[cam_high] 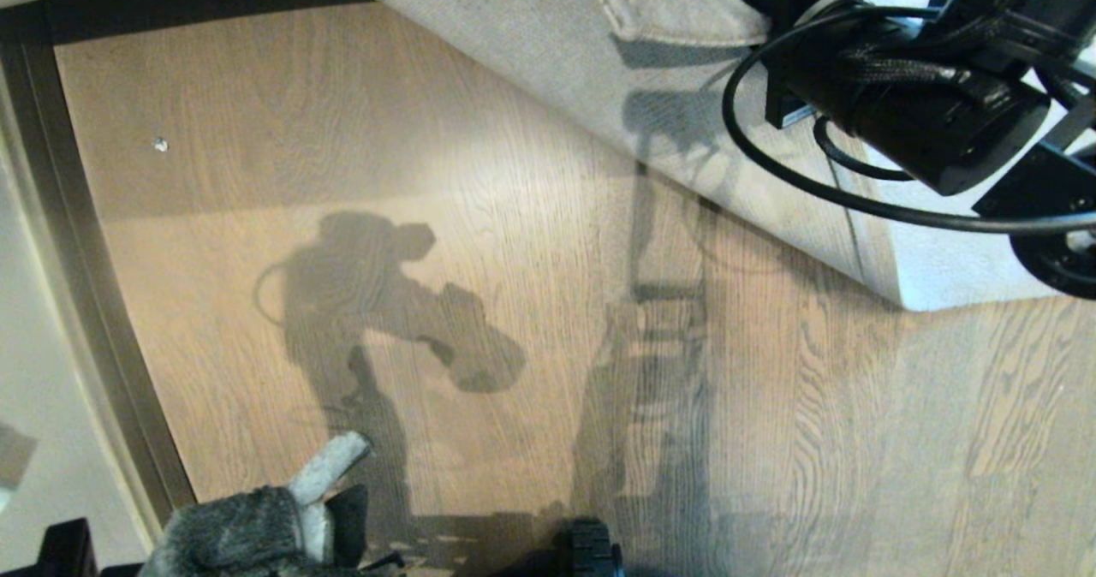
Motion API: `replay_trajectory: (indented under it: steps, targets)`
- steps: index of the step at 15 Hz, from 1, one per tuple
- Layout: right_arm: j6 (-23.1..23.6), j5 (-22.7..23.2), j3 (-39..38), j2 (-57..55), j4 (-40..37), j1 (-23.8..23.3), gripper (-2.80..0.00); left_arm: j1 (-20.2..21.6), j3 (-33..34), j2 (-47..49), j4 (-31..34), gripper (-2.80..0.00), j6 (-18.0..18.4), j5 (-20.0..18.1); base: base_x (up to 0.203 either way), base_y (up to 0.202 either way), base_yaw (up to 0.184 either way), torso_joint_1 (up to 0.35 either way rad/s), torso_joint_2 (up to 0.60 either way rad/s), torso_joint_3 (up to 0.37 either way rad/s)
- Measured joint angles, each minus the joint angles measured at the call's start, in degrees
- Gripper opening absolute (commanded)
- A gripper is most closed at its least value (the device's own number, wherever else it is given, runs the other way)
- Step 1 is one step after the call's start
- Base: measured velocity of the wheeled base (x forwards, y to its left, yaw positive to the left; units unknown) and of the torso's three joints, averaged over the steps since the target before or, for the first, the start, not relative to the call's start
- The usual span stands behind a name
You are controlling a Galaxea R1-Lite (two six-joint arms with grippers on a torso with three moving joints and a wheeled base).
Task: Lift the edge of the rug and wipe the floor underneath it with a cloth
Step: Wipe the floor under the carpet with a rag
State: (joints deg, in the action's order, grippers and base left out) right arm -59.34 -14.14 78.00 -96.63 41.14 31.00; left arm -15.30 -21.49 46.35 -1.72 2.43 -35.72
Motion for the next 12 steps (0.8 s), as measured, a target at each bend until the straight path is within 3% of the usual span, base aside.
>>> replay_trajectory:
  steps: [7,12]
  targets:
    - [1.99,-1.57,-0.52,-0.16,0.23,1.28,-2.80,-5.80,-1.96,21.25,-18.48,-2.80,-0.02,0.06,0.000,0.000,0.000,0.000,0.00,0.000]
    - [2.87,-2.85,-0.32,-0.91,1.33,2.65,-2.80,-13.12,-10.99,33.23,-19.73,-2.80,-0.02,0.20,0.000,0.000,0.000,0.000,0.00,0.000]
